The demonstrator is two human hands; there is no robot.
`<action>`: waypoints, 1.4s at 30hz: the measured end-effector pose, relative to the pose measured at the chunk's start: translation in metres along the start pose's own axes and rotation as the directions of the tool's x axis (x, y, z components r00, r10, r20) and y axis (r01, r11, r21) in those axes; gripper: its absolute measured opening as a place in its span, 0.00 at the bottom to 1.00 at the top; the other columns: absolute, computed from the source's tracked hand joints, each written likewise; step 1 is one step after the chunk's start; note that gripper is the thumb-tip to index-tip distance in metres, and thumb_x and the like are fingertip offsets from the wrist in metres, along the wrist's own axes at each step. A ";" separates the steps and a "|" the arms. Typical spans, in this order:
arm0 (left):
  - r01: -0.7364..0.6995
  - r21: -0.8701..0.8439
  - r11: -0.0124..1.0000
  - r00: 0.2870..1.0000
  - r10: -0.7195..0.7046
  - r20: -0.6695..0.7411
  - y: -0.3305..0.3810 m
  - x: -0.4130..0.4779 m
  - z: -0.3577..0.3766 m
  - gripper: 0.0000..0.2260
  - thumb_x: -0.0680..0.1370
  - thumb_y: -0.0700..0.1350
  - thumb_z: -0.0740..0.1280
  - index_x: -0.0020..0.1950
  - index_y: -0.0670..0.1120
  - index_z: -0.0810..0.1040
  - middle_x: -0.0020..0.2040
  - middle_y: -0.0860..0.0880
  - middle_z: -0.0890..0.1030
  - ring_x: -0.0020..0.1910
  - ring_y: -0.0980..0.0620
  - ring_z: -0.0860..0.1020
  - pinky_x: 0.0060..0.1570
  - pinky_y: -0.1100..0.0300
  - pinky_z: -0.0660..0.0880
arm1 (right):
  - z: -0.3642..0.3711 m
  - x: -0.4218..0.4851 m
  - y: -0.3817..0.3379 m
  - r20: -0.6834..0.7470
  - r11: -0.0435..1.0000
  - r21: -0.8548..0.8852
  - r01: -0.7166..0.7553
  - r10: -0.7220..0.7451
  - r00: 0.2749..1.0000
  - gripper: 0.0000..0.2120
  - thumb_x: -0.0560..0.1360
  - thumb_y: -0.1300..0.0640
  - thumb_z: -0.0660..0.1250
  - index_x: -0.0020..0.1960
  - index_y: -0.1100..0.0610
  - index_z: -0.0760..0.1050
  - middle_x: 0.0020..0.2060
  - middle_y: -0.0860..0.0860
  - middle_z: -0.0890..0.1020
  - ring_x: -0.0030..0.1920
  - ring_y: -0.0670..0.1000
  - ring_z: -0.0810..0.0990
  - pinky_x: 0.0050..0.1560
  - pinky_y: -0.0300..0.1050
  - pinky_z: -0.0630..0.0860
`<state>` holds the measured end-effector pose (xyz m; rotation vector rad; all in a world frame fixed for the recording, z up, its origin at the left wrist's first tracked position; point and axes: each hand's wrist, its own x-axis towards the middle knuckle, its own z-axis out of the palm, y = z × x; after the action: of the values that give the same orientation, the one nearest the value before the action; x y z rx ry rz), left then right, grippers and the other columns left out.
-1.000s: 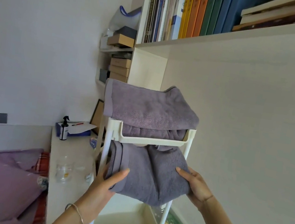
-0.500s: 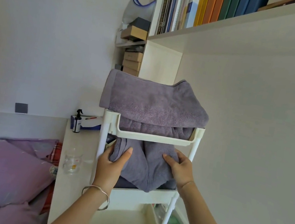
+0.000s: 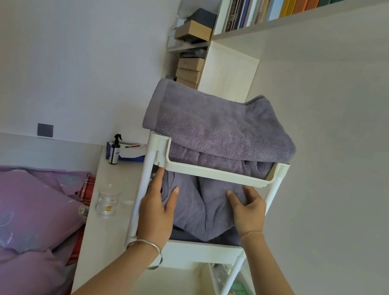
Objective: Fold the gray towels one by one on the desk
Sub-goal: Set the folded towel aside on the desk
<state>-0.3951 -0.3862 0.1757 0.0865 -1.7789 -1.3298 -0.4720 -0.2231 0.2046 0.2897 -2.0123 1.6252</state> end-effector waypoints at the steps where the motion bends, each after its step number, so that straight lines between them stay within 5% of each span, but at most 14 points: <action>1: 0.003 0.030 1.000 1.000 -0.002 -0.017 0.000 0.002 0.003 0.25 0.79 0.45 0.63 0.75 0.50 0.60 0.73 0.50 0.66 0.70 0.52 0.66 0.67 0.65 0.62 | 0.001 0.001 0.000 -0.016 1.000 -0.009 -0.006 0.006 1.000 0.09 0.70 0.65 0.72 0.50 0.60 0.79 0.42 0.50 0.81 0.41 0.47 0.78 0.42 0.25 0.72; 7: -0.060 0.398 0.915 0.996 0.031 0.080 -0.016 0.005 0.013 0.32 0.76 0.31 0.63 0.76 0.48 0.57 0.77 0.42 0.56 0.74 0.41 0.59 0.69 0.47 0.65 | 0.007 -0.002 0.011 0.022 0.950 -0.313 -0.020 0.029 0.999 0.14 0.72 0.58 0.71 0.58 0.56 0.78 0.49 0.51 0.82 0.49 0.53 0.79 0.49 0.38 0.70; 12: -0.223 0.426 0.876 0.972 0.168 0.163 -0.017 0.006 0.007 0.41 0.66 0.20 0.62 0.75 0.49 0.62 0.77 0.44 0.57 0.75 0.42 0.58 0.59 0.49 0.75 | 0.011 -0.009 0.009 -0.153 0.994 -0.088 0.062 -0.075 0.985 0.07 0.73 0.62 0.70 0.50 0.57 0.79 0.42 0.48 0.81 0.44 0.51 0.79 0.43 0.24 0.69; 16: -0.292 0.529 0.797 0.956 0.231 0.179 -0.020 0.003 0.003 0.42 0.62 0.19 0.64 0.72 0.48 0.68 0.74 0.42 0.63 0.73 0.40 0.61 0.63 0.47 0.72 | 0.016 -0.006 0.018 -0.070 0.975 -0.204 0.084 -0.100 0.993 0.09 0.74 0.62 0.68 0.54 0.58 0.77 0.49 0.51 0.80 0.48 0.53 0.78 0.49 0.39 0.72; 18: -0.393 0.644 0.657 0.919 0.305 0.249 -0.022 0.000 0.006 0.33 0.61 0.24 0.68 0.64 0.43 0.76 0.68 0.39 0.72 0.68 0.36 0.68 0.67 0.46 0.66 | 0.015 -0.004 0.022 0.000 0.883 -0.453 0.124 -0.139 0.990 0.12 0.74 0.65 0.66 0.57 0.60 0.76 0.52 0.56 0.79 0.50 0.59 0.78 0.49 0.46 0.72; 20: -0.478 0.676 0.561 0.877 0.354 0.326 -0.024 0.000 0.013 0.20 0.69 0.35 0.66 0.61 0.42 0.78 0.64 0.41 0.76 0.66 0.38 0.72 0.70 0.47 0.62 | 0.017 -0.001 0.022 0.061 0.681 -0.663 0.309 -0.363 0.930 0.14 0.69 0.67 0.65 0.54 0.62 0.77 0.48 0.59 0.79 0.47 0.62 0.77 0.51 0.52 0.71; 22: -0.459 0.716 0.526 0.885 0.200 0.420 -0.018 0.004 0.014 0.19 0.77 0.48 0.56 0.63 0.44 0.77 0.63 0.43 0.78 0.65 0.41 0.73 0.69 0.48 0.64 | 0.021 -0.001 0.024 0.229 0.475 -0.734 0.487 -0.502 0.834 0.14 0.71 0.59 0.62 0.54 0.59 0.79 0.47 0.58 0.81 0.50 0.60 0.77 0.59 0.53 0.66; 24: -0.409 0.777 0.478 0.849 -0.113 0.516 -0.015 0.008 0.013 0.22 0.82 0.54 0.48 0.72 0.49 0.67 0.72 0.44 0.68 0.72 0.40 0.63 0.71 0.44 0.56 | 0.023 -0.005 0.030 0.403 0.395 -0.745 0.538 -0.376 0.834 0.19 0.75 0.49 0.55 0.56 0.53 0.81 0.54 0.56 0.81 0.57 0.60 0.78 0.65 0.56 0.64; 26: -0.392 0.793 0.467 0.749 -0.338 0.570 -0.018 0.007 0.011 0.24 0.82 0.58 0.44 0.76 0.54 0.56 0.77 0.47 0.57 0.75 0.37 0.52 0.72 0.41 0.48 | 0.016 -0.011 0.042 0.455 0.397 -0.777 0.488 -0.181 0.872 0.27 0.79 0.41 0.46 0.54 0.50 0.82 0.56 0.56 0.82 0.59 0.61 0.78 0.62 0.60 0.69; 30: -0.421 0.796 0.434 0.745 -0.335 0.576 -0.022 -0.005 0.002 0.30 0.79 0.65 0.44 0.78 0.53 0.49 0.78 0.45 0.50 0.76 0.36 0.48 0.72 0.42 0.46 | 0.002 -0.021 0.056 0.440 0.404 -0.797 0.448 -0.119 0.890 0.28 0.79 0.41 0.44 0.54 0.49 0.82 0.54 0.56 0.83 0.56 0.60 0.81 0.57 0.58 0.75; 34: -0.445 0.802 0.398 0.744 -0.335 0.579 -0.031 -0.021 0.002 0.40 0.74 0.72 0.45 0.78 0.52 0.40 0.78 0.42 0.44 0.75 0.34 0.42 0.72 0.40 0.40 | 0.002 -0.033 0.066 0.460 0.444 -0.784 0.434 -0.053 0.886 0.44 0.73 0.34 0.25 0.70 0.47 0.69 0.71 0.53 0.69 0.73 0.55 0.64 0.73 0.52 0.55; 37: -0.465 0.781 0.417 0.770 -0.245 0.589 -0.030 -0.018 -0.003 0.41 0.71 0.74 0.39 0.78 0.52 0.54 0.75 0.38 0.59 0.72 0.30 0.56 0.70 0.36 0.53 | 0.002 -0.035 0.061 0.478 0.457 -0.772 0.442 -0.040 0.877 0.46 0.68 0.33 0.19 0.75 0.44 0.58 0.75 0.48 0.61 0.76 0.51 0.53 0.74 0.47 0.40; 39: -0.470 0.768 0.435 0.771 -0.221 0.597 -0.033 -0.018 -0.008 0.41 0.73 0.72 0.36 0.70 0.52 0.72 0.64 0.39 0.76 0.62 0.30 0.73 0.59 0.35 0.69 | 0.001 -0.045 0.058 0.472 0.488 -0.744 0.456 -0.099 0.876 0.39 0.74 0.35 0.25 0.75 0.45 0.59 0.74 0.49 0.64 0.76 0.51 0.55 0.74 0.48 0.37; 42: -0.484 0.735 0.475 0.755 -0.198 0.625 -0.044 -0.018 -0.005 0.38 0.74 0.71 0.39 0.66 0.53 0.76 0.60 0.41 0.80 0.59 0.31 0.76 0.54 0.36 0.73 | -0.006 -0.064 0.067 0.466 0.496 -0.729 0.473 -0.147 0.873 0.28 0.81 0.40 0.36 0.74 0.47 0.61 0.72 0.49 0.67 0.75 0.49 0.54 0.74 0.50 0.38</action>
<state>-0.3996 -0.3989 0.1296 0.0146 -2.8615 -0.0960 -0.4485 -0.2104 0.1157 0.5629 -2.5499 0.2549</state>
